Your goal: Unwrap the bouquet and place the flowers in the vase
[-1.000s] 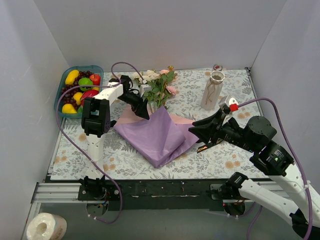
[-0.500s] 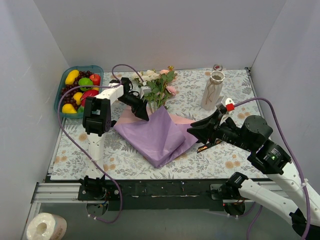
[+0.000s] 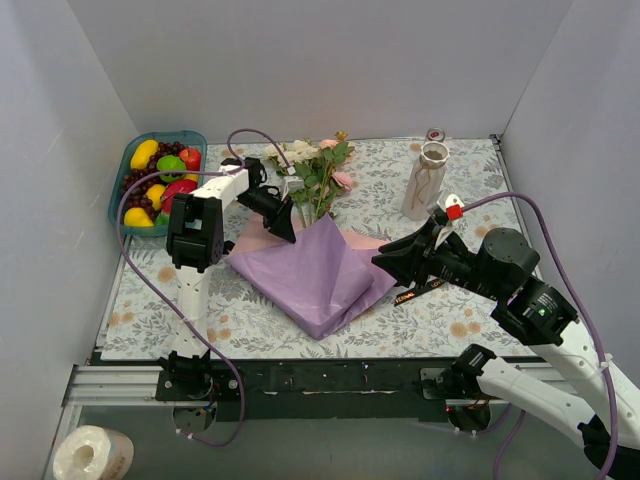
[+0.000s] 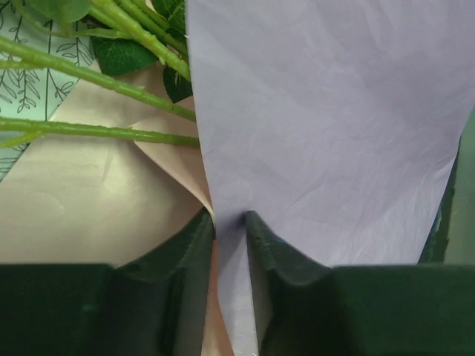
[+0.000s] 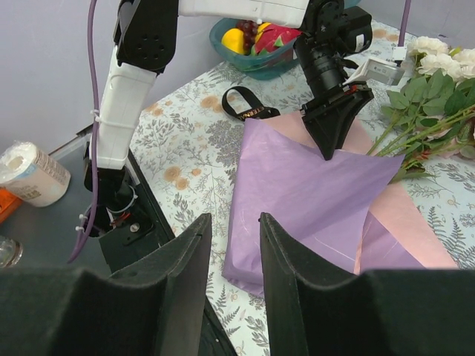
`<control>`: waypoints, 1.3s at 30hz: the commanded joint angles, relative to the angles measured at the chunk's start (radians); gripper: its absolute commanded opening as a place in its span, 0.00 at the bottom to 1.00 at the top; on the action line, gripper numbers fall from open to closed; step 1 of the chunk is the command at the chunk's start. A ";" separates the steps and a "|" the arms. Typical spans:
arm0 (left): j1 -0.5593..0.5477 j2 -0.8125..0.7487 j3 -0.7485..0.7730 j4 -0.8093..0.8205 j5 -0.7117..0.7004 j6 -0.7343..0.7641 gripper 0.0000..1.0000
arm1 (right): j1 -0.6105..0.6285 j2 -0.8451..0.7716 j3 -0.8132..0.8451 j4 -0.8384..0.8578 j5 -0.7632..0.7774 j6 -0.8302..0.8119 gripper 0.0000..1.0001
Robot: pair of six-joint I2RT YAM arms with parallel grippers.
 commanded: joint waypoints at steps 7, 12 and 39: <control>-0.009 -0.056 0.035 -0.058 0.069 0.060 0.00 | 0.001 -0.004 0.000 0.044 0.016 0.009 0.40; -0.009 -0.120 0.090 -0.147 0.086 0.119 0.00 | 0.000 0.010 0.000 0.032 0.042 -0.009 0.40; 0.051 -1.003 -0.551 0.132 -0.092 0.567 0.00 | -0.054 0.312 0.074 0.156 0.007 -0.116 0.77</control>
